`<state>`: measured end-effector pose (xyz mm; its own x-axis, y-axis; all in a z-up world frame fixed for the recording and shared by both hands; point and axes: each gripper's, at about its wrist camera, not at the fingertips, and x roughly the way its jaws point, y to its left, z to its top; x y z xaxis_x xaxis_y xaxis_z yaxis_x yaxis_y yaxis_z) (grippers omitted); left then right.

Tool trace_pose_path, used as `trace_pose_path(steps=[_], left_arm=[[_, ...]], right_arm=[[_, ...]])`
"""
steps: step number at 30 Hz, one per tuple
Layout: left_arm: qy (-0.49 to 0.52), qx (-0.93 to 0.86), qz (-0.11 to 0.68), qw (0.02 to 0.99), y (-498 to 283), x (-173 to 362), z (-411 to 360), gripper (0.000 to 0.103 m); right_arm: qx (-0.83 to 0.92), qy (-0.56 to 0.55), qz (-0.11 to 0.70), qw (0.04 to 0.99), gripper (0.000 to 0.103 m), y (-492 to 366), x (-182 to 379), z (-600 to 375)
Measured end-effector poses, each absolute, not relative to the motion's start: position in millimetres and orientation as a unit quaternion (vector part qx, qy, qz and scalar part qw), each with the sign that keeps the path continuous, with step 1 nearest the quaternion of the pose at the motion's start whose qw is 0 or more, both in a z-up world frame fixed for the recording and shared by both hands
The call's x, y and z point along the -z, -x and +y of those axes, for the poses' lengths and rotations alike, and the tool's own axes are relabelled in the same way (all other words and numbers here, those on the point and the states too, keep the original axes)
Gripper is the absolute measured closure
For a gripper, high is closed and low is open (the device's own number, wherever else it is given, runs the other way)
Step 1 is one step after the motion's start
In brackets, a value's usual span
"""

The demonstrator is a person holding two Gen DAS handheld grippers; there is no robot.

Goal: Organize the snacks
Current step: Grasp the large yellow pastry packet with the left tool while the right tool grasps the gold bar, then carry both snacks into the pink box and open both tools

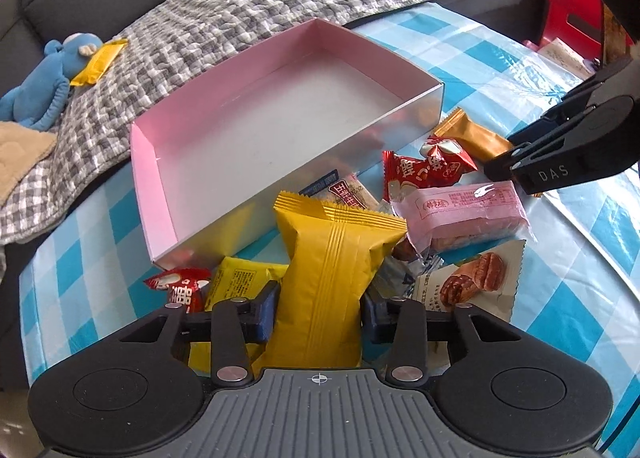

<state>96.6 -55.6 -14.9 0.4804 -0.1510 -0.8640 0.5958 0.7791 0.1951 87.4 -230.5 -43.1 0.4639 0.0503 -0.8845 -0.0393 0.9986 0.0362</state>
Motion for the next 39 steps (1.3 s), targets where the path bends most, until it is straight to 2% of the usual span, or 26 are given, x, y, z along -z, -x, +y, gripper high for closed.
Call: trace_pose_path(steps=[4, 11, 24, 30, 39], left_arm=[[-0.21, 0.201, 0.468, 0.835, -95.6, 11.3, -48.7, 0.065], [-0.16, 0.177, 0.477, 0.846, -95.8, -1.7, -36.0, 0.066], [-0.117, 0.168, 0.439, 0.875, -121.6, -48.4, -32.3, 0.067], [-0.099, 0.145, 0.436, 0.883, -164.9, -42.8, -39.5, 0.067], [-0.087, 0.095, 0.435, 0.891, -238.0, -14.8, -45.4, 0.066]], right_arm=[[-0.028, 0.002, 0.514, 0.857, 0.077, -87.2, 43.9, -228.0], [-0.038, -0.037, 0.508, 0.86, 0.077, -85.0, 37.2, -238.0], [-0.064, -0.107, 0.457, 0.881, 0.077, -82.6, -6.8, -249.3], [-0.087, -0.133, 0.445, 0.882, 0.077, -116.8, -16.0, -241.6], [-0.106, -0.116, 0.451, 0.878, 0.077, -182.1, 7.3, -220.5]])
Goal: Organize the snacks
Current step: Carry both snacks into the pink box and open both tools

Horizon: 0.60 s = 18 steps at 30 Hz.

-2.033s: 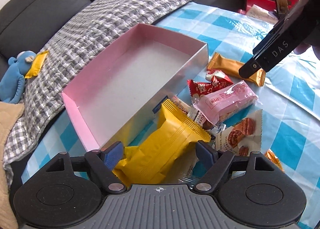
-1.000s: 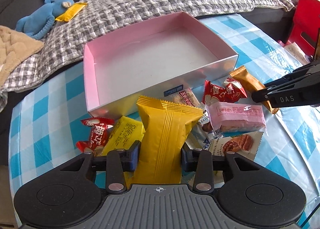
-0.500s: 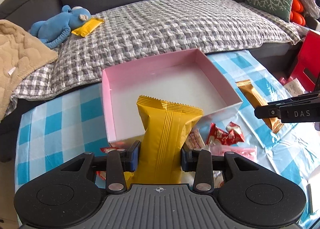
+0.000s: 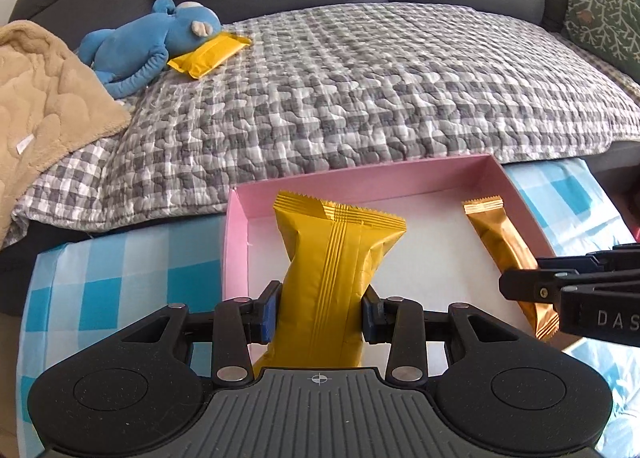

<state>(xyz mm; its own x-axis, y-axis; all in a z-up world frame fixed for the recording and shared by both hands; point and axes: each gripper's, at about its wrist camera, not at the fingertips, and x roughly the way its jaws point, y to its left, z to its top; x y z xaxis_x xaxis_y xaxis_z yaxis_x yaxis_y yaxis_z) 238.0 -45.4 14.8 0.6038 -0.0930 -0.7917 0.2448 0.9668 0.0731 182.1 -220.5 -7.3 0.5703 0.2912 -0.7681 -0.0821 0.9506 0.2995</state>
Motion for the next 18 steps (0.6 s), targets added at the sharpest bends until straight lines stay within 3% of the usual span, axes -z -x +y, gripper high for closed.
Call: trace_pose_path(steps=[18], left_arm=[[-0.064, 0.059, 0.434, 0.897, -294.4, 24.4, -37.3, 0.066]], right_arm=[[-0.105, -0.062, 0.441, 0.889, 0.076, -233.1, 39.3, -213.0]])
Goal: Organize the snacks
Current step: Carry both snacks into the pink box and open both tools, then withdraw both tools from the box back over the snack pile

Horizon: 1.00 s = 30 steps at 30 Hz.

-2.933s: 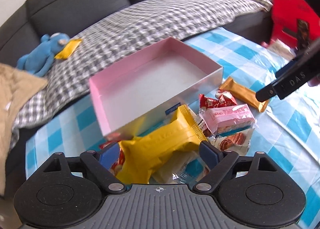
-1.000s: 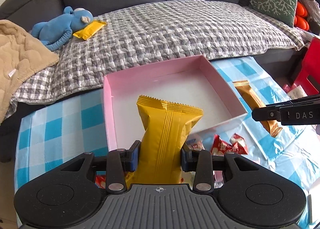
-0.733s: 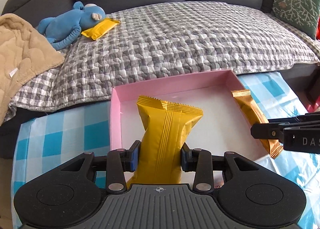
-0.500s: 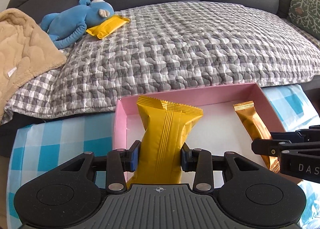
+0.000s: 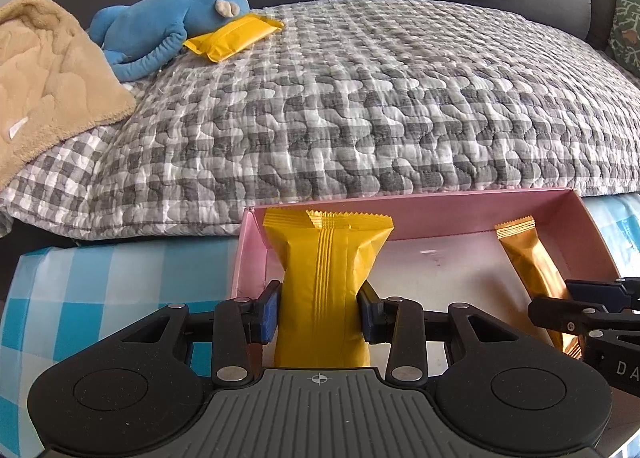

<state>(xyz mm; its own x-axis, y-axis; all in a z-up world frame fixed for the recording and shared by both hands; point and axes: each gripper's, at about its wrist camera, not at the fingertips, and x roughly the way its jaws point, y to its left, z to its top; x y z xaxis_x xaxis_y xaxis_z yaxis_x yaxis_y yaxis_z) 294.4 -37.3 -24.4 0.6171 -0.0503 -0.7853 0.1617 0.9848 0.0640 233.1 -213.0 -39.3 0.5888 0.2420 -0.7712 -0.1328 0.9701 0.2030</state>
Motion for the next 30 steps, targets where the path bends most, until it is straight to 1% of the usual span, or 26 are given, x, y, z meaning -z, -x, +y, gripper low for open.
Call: trace_pose_path(steps=[1, 2, 4, 5, 6, 7, 9, 10, 12, 14, 21, 30], left_arm=[[-0.065, 0.063, 0.432, 0.897, -294.2, 24.6, -36.8, 0.066], [-0.067, 0.068, 0.433, 0.896, -293.9, 24.8, -36.8, 0.065], [-0.067, 0.082, 0.434, 0.894, -292.5, 24.7, -36.9, 0.06], [-0.067, 0.085, 0.434, 0.894, -290.8, 24.0, -36.8, 0.058], [-0.069, 0.084, 0.432, 0.895, -288.5, 22.9, -37.0, 0.051], [-0.071, 0.085, 0.429, 0.896, -286.0, 21.6, -37.1, 0.041], [-0.073, 0.09, 0.427, 0.897, -280.8, 18.4, -37.5, 0.033], [-0.072, 0.092, 0.429, 0.896, -278.2, 16.6, -37.6, 0.03], [-0.071, 0.097, 0.431, 0.894, -272.0, 12.8, -37.9, 0.026], [-0.074, 0.102, 0.432, 0.893, -263.2, 8.0, -38.5, 0.024], [-0.066, 0.106, 0.434, 0.892, -232.9, -9.2, -34.5, 0.017], [-0.055, 0.118, 0.44, 0.889, -182.1, -23.4, -26.9, 0.012]], right_arm=[[-0.104, -0.062, 0.44, 0.89, 0.076, -233.4, 39.2, -213.0], [-0.103, -0.063, 0.439, 0.891, 0.072, -233.1, 38.7, -212.9], [-0.096, -0.067, 0.433, 0.894, 0.068, -231.2, 37.1, -215.6], [-0.094, -0.069, 0.43, 0.895, 0.061, -231.0, 36.1, -216.0], [-0.094, -0.072, 0.429, 0.896, 0.056, -229.8, 34.8, -217.2], [-0.094, -0.073, 0.428, 0.896, 0.055, -228.4, 33.5, -218.0], [-0.092, -0.069, 0.427, 0.897, 0.049, -224.6, 30.6, -218.7], [-0.09, -0.067, 0.426, 0.898, 0.048, -222.5, 28.9, -218.8], [-0.087, -0.061, 0.424, 0.9, 0.041, -217.2, 24.5, -219.3], [-0.085, -0.059, 0.421, 0.901, 0.037, -210.6, 19.6, -220.7], [-0.082, -0.06, 0.418, 0.903, 0.029, -183.7, 1.3, -222.8], [-0.083, -0.041, 0.42, 0.903, 0.019, -139.1, -16.7, -217.3]])
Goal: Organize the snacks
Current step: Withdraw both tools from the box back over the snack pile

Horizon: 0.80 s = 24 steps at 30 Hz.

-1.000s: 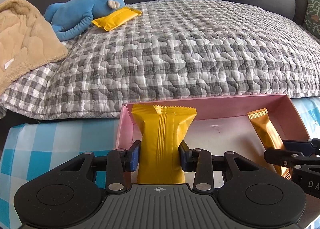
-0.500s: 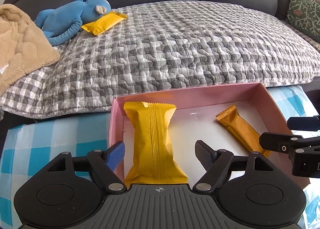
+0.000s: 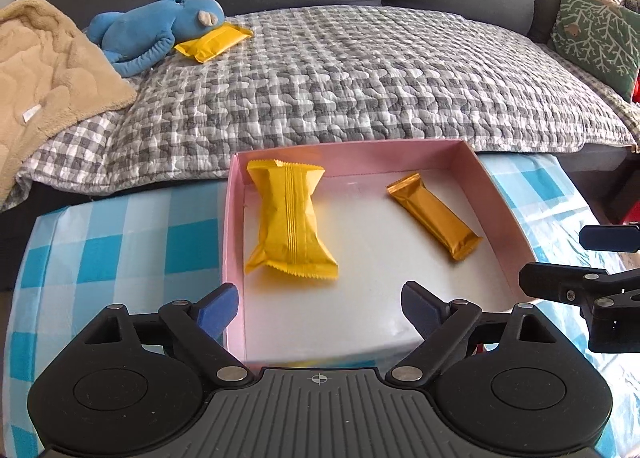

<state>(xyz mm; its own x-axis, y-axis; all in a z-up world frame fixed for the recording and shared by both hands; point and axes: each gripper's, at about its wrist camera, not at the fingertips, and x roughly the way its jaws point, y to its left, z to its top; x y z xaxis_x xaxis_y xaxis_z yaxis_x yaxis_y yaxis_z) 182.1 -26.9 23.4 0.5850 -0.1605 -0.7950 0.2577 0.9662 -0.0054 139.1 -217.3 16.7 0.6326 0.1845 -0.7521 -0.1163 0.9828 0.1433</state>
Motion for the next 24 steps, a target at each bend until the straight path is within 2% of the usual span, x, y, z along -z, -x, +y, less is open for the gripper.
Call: trace_pose_path(steps=[11, 24], left_arm=[[-0.074, 0.118, 0.452, 0.881, -115.4, -19.3, -6.2, 0.007], [-0.094, 0.103, 0.458, 0.878, -58.7, 5.0, 21.5, 0.004]], right_arm=[[-0.108, -0.044, 0.418, 0.901, 0.009, -87.5, -20.3, -208.9], [-0.117, -0.056, 0.436, 0.891, 0.005, -44.5, -2.5, -208.7]])
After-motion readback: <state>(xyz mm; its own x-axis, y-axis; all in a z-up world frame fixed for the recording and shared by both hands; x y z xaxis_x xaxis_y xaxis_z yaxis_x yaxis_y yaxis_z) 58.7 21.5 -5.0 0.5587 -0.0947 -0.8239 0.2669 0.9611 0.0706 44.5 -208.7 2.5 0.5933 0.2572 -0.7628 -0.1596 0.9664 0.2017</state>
